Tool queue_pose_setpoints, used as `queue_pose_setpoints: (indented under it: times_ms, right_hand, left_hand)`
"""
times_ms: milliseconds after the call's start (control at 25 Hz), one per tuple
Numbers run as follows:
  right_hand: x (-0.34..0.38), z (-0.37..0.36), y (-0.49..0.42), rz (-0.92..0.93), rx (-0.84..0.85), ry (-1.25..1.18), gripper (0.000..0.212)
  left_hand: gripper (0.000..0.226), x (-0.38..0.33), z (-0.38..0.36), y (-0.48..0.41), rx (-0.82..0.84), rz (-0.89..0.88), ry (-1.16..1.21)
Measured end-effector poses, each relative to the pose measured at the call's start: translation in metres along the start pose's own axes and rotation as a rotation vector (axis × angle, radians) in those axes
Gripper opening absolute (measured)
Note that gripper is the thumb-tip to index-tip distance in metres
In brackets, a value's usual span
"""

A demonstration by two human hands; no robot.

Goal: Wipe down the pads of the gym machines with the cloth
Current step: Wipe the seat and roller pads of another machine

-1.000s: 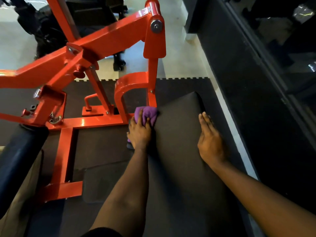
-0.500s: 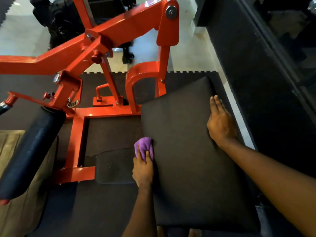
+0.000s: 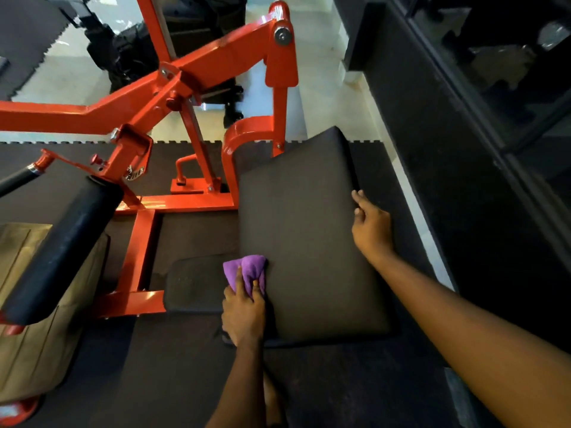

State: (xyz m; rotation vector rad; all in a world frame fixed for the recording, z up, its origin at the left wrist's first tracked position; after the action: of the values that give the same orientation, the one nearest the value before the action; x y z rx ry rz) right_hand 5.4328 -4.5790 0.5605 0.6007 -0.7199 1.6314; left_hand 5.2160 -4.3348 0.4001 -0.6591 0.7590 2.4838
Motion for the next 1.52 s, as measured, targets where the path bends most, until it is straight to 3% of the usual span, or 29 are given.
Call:
queue_pose_setpoints:
  times_ms: [160,320,440,560,640,760,840,920,1040,1240,1400,1520]
  right_hand:
    - [-0.027,0.049,0.072,-0.061,-0.013,-0.082,0.032]
    - [-0.047,0.060,0.127,-0.219,0.059,-0.323,0.023]
    - [-0.036,0.068,0.142,-0.366,0.088,-0.467,0.046]
    - [-0.041,0.088,0.133,-0.341,0.023,-0.454,0.044]
    - [-0.043,0.096,0.120,-0.303,0.011,-0.469,0.046]
    - [-0.047,0.065,0.116,-0.329,0.129,-0.349,0.078]
    - [-0.050,0.044,0.137,-0.320,0.145,-0.214,0.075]
    - [-0.045,0.039,0.165,-0.292,0.095,-0.218,0.087]
    - [-0.039,0.036,0.177,-0.293,0.072,-0.139,0.105]
    - [-0.048,0.023,0.077,-0.376,-0.012,-0.048,0.061]
    - [-0.038,-0.002,-0.023,-0.319,0.044,-0.169,0.060]
    - [-0.037,0.001,-0.003,-0.232,0.081,-0.292,0.062]
  left_hand:
    - [0.050,-0.057,0.009,0.077,-0.035,-0.217,-0.050]
    - [0.067,-0.147,0.002,0.162,0.150,-0.474,0.147]
    - [0.052,-0.180,0.011,0.187,0.218,-0.534,0.372]
    - [0.023,-0.174,0.018,0.171,0.216,-0.497,0.405]
    - [0.022,-0.160,0.023,0.148,0.125,-0.458,0.312]
    - [0.027,-0.144,0.014,0.117,0.056,-0.478,0.114]
    - [0.043,-0.142,-0.001,0.104,0.076,-0.554,0.014]
    - [0.062,-0.144,-0.010,0.087,0.052,-0.593,-0.059]
    - [0.053,-0.146,-0.028,0.067,0.067,-0.571,-0.139]
    - [0.060,-0.140,-0.039,0.065,0.058,-0.540,-0.039]
    - [0.058,-0.140,-0.038,0.063,0.052,-0.542,-0.028]
    - [0.056,-0.139,-0.038,0.064,0.079,-0.538,-0.013]
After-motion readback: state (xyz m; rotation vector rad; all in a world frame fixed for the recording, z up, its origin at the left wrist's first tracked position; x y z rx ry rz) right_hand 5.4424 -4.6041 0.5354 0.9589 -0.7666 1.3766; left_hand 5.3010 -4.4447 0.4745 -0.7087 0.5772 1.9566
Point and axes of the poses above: each hand's wrist, its own y-axis away from the middle knuckle, its own z-axis out of the back of the hand, x = y × z, the point moved 8 cm from there along -y, towards the middle knuckle, and after that the axes turned 5 degrees about z, right-handed, at the moved point
